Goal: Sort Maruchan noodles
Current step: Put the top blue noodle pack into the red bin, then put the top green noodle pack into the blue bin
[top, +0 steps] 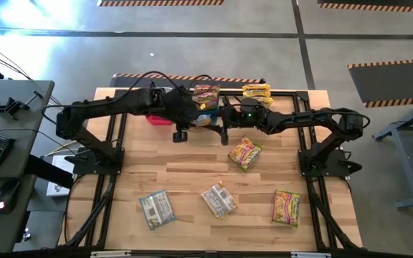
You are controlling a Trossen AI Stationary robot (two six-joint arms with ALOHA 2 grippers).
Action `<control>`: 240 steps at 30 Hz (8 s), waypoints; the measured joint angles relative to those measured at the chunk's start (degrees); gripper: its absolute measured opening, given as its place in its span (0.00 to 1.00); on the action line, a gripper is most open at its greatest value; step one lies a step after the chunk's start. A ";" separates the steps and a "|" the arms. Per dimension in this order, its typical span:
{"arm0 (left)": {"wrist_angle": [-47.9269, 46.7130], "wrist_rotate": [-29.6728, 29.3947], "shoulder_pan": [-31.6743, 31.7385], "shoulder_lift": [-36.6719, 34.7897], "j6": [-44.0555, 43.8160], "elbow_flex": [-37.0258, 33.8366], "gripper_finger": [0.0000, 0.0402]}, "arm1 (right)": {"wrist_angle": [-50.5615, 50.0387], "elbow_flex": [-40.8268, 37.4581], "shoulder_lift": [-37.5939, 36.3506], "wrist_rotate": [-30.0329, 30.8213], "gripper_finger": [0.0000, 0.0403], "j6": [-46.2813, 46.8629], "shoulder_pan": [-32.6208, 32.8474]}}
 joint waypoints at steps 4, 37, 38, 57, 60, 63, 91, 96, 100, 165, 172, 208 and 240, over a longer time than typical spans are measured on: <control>-6.98 0.41 2.17 -2.78 1.70 0.00 0.21 | -1.99 0.04 -2.48 0.58 0.50 -2.98 -0.59; 9.23 -0.95 35.40 -4.31 30.37 -24.83 0.21 | -18.09 0.02 -9.71 2.27 0.03 -7.44 -3.00; 9.64 -0.50 35.53 -3.82 30.39 -24.83 0.21 | -18.09 0.02 -9.71 2.26 0.03 -7.44 -3.00; 14.73 4.09 36.29 -0.46 28.72 -24.81 0.21 | -18.18 -0.02 -9.69 -0.04 0.03 -7.42 -3.00; 15.83 4.93 36.76 -0.46 28.49 -24.98 0.21 | -18.18 -0.02 -9.69 -0.04 0.03 -7.42 -3.00; 16.37 6.55 37.17 -0.42 27.73 -25.07 0.21 | -18.18 -0.02 -9.67 -0.03 0.03 -7.42 -3.00; 19.27 2.73 37.14 8.33 27.04 -25.13 0.30 | -18.14 -0.02 -9.65 -0.17 0.03 -7.42 -3.00; 17.93 -0.93 35.51 6.99 26.99 -25.16 0.31 | -18.11 -0.02 -9.65 -0.17 0.03 -7.44 -3.00; 16.85 -4.08 34.36 5.07 26.94 -25.18 0.35 | -18.10 -0.02 -9.65 -0.19 0.03 -7.44 -3.00; 78.36 17.86 12.59 -23.51 -17.53 -64.65 0.00 | -43.67 -12.05 -19.67 12.35 0.00 20.16 1.37; 81.83 17.08 8.73 -18.53 -21.76 -64.65 0.00 | -47.93 -18.04 -18.85 15.45 0.00 36.87 3.38; 92.75 12.71 3.58 -6.59 -37.73 -64.58 0.01 | -60.45 -6.69 -9.25 13.00 0.40 65.08 16.65; 92.70 16.05 2.11 -1.31 -43.22 -60.94 0.15 | -17.85 -6.67 10.17 4.75 0.27 23.57 9.73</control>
